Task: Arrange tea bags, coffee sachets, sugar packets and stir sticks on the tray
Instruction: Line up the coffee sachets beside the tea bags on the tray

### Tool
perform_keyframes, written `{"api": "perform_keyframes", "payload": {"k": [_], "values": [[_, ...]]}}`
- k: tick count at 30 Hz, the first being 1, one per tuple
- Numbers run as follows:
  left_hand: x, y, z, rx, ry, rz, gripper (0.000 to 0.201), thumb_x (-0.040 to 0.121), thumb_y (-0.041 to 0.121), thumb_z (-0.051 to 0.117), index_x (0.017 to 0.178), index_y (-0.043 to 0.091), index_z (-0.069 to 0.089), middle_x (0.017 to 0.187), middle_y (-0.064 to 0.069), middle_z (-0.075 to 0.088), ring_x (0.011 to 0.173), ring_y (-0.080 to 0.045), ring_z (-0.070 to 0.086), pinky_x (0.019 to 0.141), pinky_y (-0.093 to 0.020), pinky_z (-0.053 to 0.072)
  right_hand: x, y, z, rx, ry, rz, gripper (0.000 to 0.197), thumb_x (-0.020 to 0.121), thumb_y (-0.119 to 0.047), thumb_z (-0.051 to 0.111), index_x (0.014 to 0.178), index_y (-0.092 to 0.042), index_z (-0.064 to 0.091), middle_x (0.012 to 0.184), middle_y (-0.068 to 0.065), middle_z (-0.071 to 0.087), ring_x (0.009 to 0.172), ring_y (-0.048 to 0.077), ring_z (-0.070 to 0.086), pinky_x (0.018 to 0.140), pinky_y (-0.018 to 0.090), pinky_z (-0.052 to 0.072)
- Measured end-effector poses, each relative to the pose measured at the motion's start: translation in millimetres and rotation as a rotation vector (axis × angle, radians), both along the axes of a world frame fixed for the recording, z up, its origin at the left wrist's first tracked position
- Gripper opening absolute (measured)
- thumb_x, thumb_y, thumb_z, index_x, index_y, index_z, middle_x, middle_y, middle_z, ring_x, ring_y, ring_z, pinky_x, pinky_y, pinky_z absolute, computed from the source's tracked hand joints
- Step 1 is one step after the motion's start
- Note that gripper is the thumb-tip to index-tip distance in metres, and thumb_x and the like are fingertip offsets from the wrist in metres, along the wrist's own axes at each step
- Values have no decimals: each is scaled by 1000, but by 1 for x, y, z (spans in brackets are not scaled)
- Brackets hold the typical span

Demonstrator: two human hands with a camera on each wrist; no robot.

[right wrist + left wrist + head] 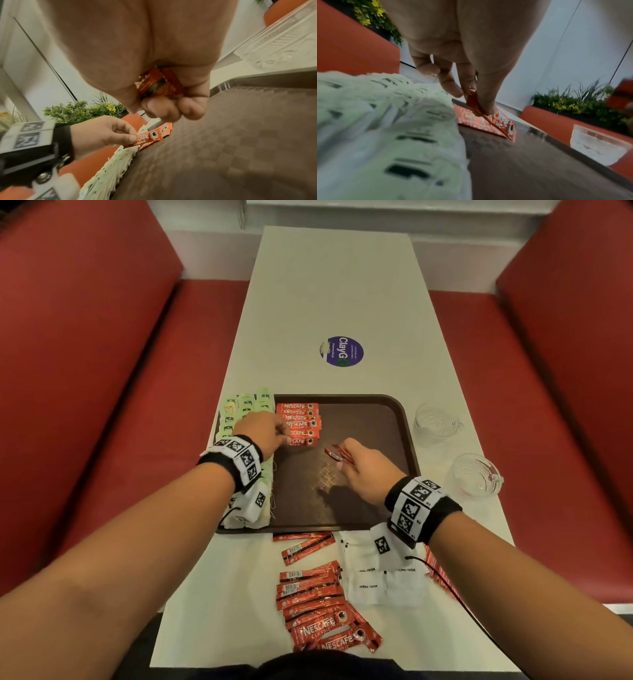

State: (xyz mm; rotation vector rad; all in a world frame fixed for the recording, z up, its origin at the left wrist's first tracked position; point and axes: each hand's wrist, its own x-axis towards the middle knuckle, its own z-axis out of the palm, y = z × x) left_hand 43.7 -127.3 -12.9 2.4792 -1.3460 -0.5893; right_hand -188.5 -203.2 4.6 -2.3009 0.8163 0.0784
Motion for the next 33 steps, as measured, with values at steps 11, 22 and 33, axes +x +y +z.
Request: {"api": "perform_keyframes", "payload": {"k": [11, 22, 33], "values": [[3, -39, -16, 174, -301, -76, 19, 87, 40, 72, 105, 35, 72, 112, 2, 69, 109, -25, 61, 96, -41, 49, 0, 0, -1, 77, -26, -17, 13, 103, -33, 51, 108, -22, 48, 83, 2, 64, 72, 18, 61, 66, 32, 48], [-7, -53, -1, 353, -260, -258, 33, 96, 35, 63, 128, 27, 65, 135, -7, 60, 120, -28, 57, 99, -38, 47, 6, -3, 8, 74, -58, -38, 21, 102, -17, 43, 84, -17, 55, 82, -1, 51, 77, 20, 53, 71, 37, 42], [-29, -17, 27, -117, 207, -438, 26, 94, 46, 60, 90, 25, 75, 79, 8, 68, 75, -8, 61, 69, -27, 44, 4, -5, 6, 57, -131, -110, 24, 98, -15, 60, 121, -21, 62, 106, -4, 59, 96, 14, 57, 85, 25, 44]]}}
